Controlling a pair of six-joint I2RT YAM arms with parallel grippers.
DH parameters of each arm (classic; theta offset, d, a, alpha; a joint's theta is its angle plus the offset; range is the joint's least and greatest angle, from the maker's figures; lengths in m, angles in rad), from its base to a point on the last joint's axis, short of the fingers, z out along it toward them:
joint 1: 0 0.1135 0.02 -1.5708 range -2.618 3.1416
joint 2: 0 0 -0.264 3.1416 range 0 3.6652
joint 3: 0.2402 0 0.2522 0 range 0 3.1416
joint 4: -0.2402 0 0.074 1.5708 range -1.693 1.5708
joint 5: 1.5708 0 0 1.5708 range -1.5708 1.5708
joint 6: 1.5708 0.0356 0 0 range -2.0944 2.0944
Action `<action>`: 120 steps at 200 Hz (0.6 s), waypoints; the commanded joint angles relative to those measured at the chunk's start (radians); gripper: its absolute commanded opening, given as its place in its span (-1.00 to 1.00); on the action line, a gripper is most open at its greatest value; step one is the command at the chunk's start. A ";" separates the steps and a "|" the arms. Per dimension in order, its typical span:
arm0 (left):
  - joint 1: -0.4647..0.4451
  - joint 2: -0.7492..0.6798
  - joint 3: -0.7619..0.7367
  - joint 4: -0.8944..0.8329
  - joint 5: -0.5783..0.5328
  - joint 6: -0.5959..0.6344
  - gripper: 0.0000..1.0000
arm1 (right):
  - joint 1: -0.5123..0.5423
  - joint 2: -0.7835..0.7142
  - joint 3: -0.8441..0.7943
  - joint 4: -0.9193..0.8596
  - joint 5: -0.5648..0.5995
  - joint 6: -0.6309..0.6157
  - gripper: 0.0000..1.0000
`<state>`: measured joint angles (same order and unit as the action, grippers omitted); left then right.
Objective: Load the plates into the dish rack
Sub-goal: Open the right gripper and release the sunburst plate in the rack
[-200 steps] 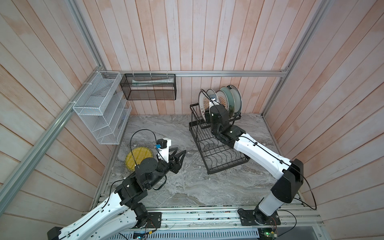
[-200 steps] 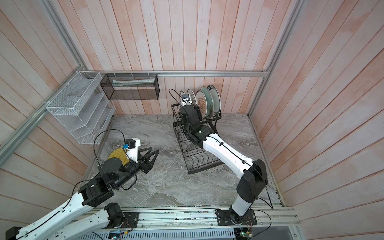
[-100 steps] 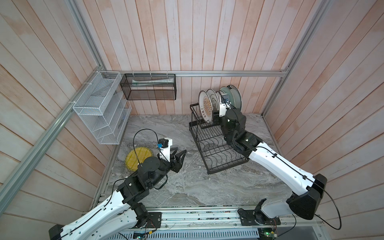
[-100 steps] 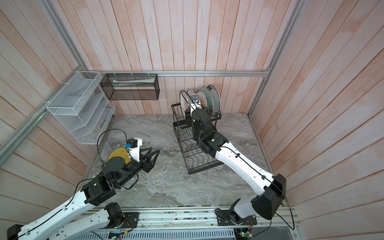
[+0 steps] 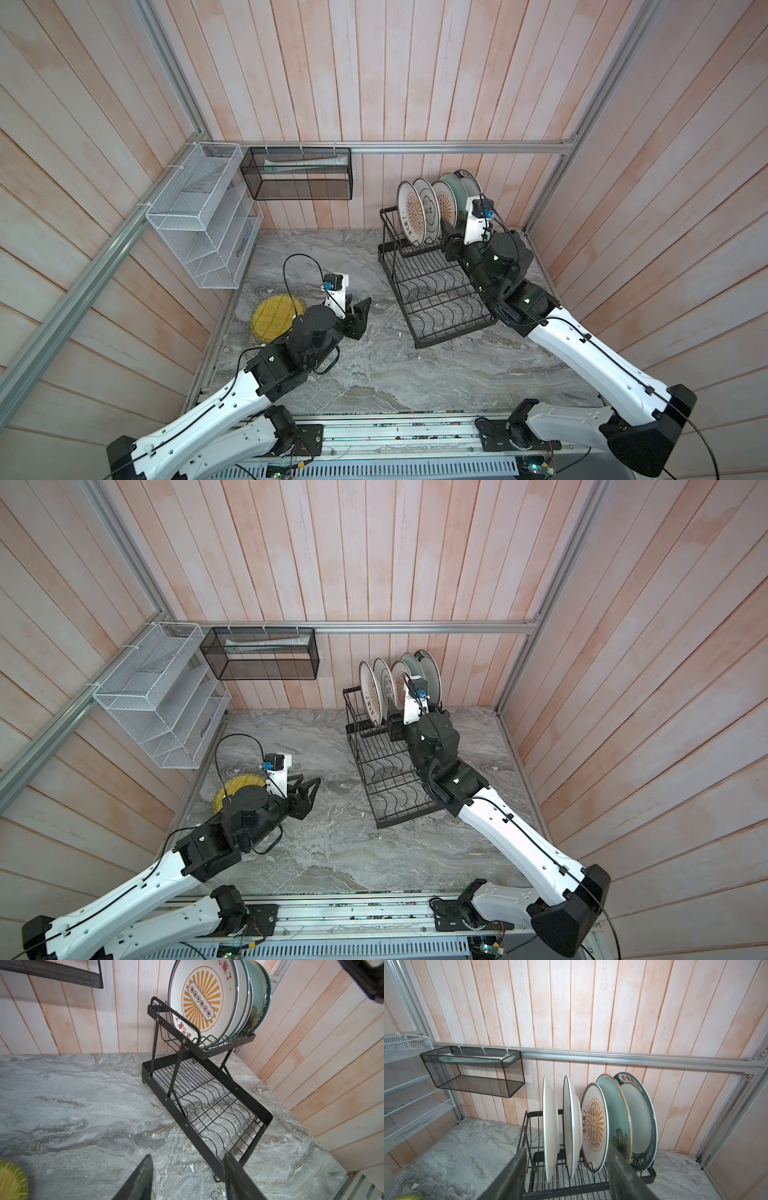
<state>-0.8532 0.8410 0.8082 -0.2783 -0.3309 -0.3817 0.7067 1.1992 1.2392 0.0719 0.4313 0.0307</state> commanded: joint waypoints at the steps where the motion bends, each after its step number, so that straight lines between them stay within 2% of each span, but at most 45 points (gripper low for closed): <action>1: 0.029 0.011 0.029 -0.049 -0.018 -0.035 0.13 | -0.007 -0.035 -0.059 0.053 -0.038 0.066 0.24; 56: 0.169 0.055 -0.006 -0.087 0.068 -0.103 0.14 | -0.006 -0.084 -0.225 0.109 -0.089 0.169 0.20; 97: 0.303 0.091 -0.064 -0.067 0.192 -0.164 0.14 | -0.003 -0.107 -0.327 0.113 -0.105 0.257 0.17; 120: 0.341 0.110 -0.093 -0.058 0.199 -0.179 0.14 | -0.003 -0.108 -0.363 0.108 -0.119 0.296 0.16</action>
<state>-0.5407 0.9333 0.7509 -0.3443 -0.1864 -0.5247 0.7033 1.1122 0.9058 0.1574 0.3405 0.2565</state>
